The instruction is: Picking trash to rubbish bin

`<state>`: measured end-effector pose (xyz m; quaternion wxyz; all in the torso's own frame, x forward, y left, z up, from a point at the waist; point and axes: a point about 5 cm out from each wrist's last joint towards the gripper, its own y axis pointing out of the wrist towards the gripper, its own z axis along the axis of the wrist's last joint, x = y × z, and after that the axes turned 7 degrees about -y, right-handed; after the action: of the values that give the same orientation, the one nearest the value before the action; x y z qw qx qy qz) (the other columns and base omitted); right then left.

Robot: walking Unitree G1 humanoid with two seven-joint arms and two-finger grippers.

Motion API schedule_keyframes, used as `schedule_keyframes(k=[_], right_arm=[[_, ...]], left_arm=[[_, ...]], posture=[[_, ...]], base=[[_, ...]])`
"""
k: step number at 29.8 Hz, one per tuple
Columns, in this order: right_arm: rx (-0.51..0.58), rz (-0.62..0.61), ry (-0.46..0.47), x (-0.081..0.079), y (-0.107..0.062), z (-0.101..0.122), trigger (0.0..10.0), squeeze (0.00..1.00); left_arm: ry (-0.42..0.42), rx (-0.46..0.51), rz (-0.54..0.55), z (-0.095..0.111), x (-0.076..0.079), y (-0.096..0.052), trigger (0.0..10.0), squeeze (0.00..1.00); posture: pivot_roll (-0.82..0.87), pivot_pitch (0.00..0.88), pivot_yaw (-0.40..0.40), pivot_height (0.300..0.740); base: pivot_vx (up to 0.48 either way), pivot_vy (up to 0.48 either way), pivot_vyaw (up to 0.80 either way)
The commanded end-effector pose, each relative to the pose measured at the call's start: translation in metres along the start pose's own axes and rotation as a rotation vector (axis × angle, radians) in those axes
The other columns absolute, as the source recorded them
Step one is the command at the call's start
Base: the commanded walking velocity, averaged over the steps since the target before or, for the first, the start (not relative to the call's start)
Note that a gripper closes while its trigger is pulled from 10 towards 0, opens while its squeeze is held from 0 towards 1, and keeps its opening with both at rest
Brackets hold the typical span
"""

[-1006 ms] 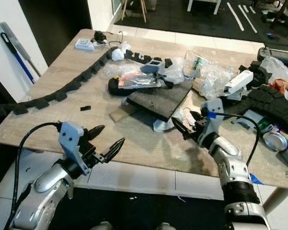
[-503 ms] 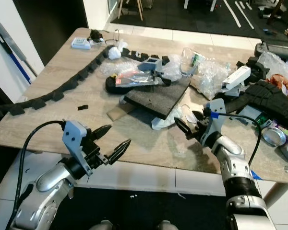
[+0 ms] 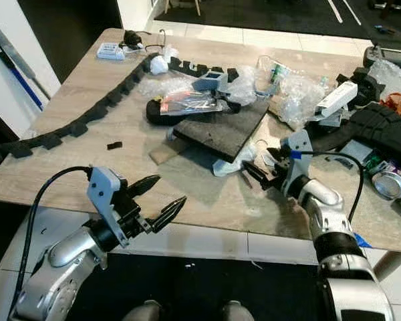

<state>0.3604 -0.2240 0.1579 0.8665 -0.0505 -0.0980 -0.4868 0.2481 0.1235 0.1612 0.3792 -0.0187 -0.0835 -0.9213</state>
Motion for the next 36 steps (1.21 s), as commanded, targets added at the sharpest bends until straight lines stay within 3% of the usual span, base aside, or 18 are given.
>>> schedule_keyframes(k=[1,11,19,28,29,30,31,33,35,36], right_arm=[[-0.026,0.010,-0.022,0.002,-0.001,-0.003,10.0,0.00],[-0.009,0.034,-0.053,0.009,0.007,0.009,10.0,0.00],[-0.067,0.268,-0.078,-0.004,0.008,0.005,10.0,0.00],[-0.079,0.370,-0.135,-0.011,0.004,0.001,9.8,0.00],[-0.073,0.372,-0.138,-0.011,0.004,0.001,8.8,0.00],[-0.066,0.373,-0.140,-0.011,0.004,0.001,4.9,0.00],[-0.057,0.371,-0.141,-0.011,0.004,0.002,4.7,0.00],[-0.043,0.366,-0.142,-0.011,0.004,0.003,2.7,0.00],[-0.040,0.366,-0.142,-0.011,0.004,0.004,2.7,0.00],[-0.031,0.370,-0.140,-0.012,0.005,0.004,0.0,0.00]], left_arm=[[-0.011,-0.017,-0.021,-0.001,0.004,-0.002,10.0,0.00],[-0.009,-0.022,-0.028,0.000,0.007,-0.002,10.0,0.00],[-0.006,-0.031,-0.020,-0.001,0.008,-0.004,10.0,0.00],[-0.004,-0.034,-0.020,-0.002,0.009,-0.002,10.0,0.00],[-0.003,-0.034,-0.020,-0.002,0.009,-0.002,10.0,0.00],[-0.002,-0.033,-0.020,-0.002,0.009,-0.002,10.0,0.00],[-0.001,-0.033,-0.020,-0.002,0.009,-0.001,10.0,0.00],[0.000,-0.031,-0.021,-0.002,0.009,-0.001,10.0,0.00],[0.001,-0.030,-0.021,-0.002,0.009,-0.001,10.0,0.00],[0.003,-0.030,-0.024,-0.002,0.009,0.000,10.0,0.00]], posture=[[0.05,0.268,-0.011,0.740],[0.07,0.285,-0.012,0.740],[0.06,0.287,-0.022,0.740],[0.06,0.280,-0.022,0.740],[0.06,0.276,-0.021,0.740],[0.06,0.271,-0.021,0.740],[0.06,0.267,-0.020,0.740],[0.06,0.267,-0.020,0.740],[0.06,0.267,-0.020,0.740],[0.05,0.254,-0.020,0.740]], base=[[0.000,0.000,0.00],[0.000,0.000,0.00],[0.000,0.000,0.00],[0.000,0.000,0.00],[0.000,0.000,0.00],[0.000,0.000,0.00],[0.000,0.000,0.00],[0.000,0.000,0.00],[0.000,0.000,0.00],[0.000,0.000,0.00]])
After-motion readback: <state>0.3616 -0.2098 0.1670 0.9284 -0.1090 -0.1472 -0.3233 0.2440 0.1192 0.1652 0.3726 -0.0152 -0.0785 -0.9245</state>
